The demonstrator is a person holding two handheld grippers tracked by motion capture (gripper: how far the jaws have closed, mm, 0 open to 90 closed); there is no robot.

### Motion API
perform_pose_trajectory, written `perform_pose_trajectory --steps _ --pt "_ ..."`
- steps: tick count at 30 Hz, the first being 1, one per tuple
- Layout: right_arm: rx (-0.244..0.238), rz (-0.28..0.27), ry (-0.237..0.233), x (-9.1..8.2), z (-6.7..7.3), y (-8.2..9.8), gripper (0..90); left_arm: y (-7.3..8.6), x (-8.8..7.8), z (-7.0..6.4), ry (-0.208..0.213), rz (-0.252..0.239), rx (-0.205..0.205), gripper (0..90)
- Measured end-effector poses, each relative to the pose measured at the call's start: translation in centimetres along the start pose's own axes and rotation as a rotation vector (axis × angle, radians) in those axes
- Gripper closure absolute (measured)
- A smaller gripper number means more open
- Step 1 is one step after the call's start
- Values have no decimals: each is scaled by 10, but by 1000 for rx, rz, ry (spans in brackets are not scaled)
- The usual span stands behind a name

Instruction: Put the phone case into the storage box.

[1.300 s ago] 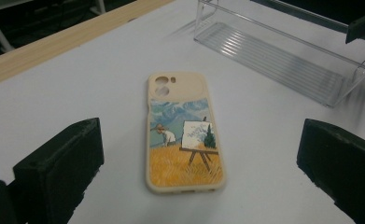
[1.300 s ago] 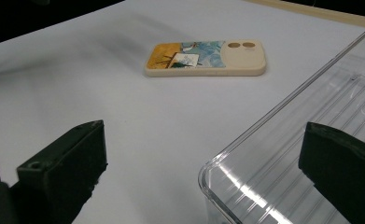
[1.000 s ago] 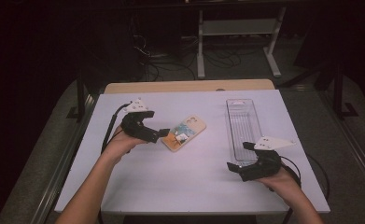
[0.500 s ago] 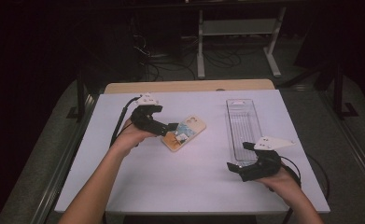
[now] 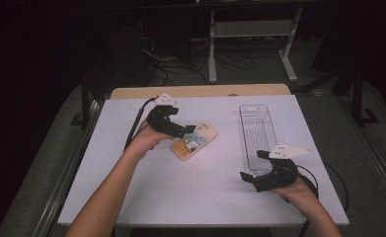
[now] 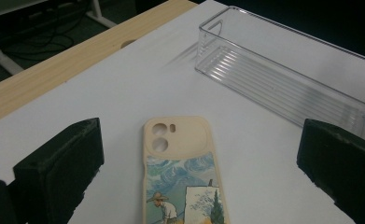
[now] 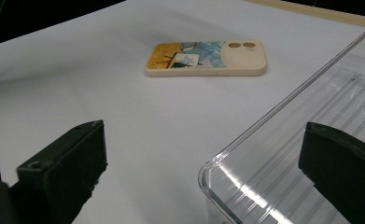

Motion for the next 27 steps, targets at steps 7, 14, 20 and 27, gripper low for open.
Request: perform_pose_trajectory --steps 7,14,20,27 --pt "-1 -3 0 0 0 0 7 -2 8 3 -3 16 10 2" --pt "0 -4 -1 0 -1 0 7 -2 15 5 -4 24 1 2" --pt "2 -4 -1 0 -1 0 7 1 19 5 -10 47 15 2" --pt "3 -3 -1 0 -1 0 7 5 23 4 -16 56 9 2"
Point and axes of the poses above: each handheld gripper's, and its own axes: x roughly forward along the jaws, y roughly out of its underside, z roughly to its left, the point moved 3 cm from there along x, roughly forward along the jaws, and after that the axes turned 8 degrees about -z, right-handed, at the moved point
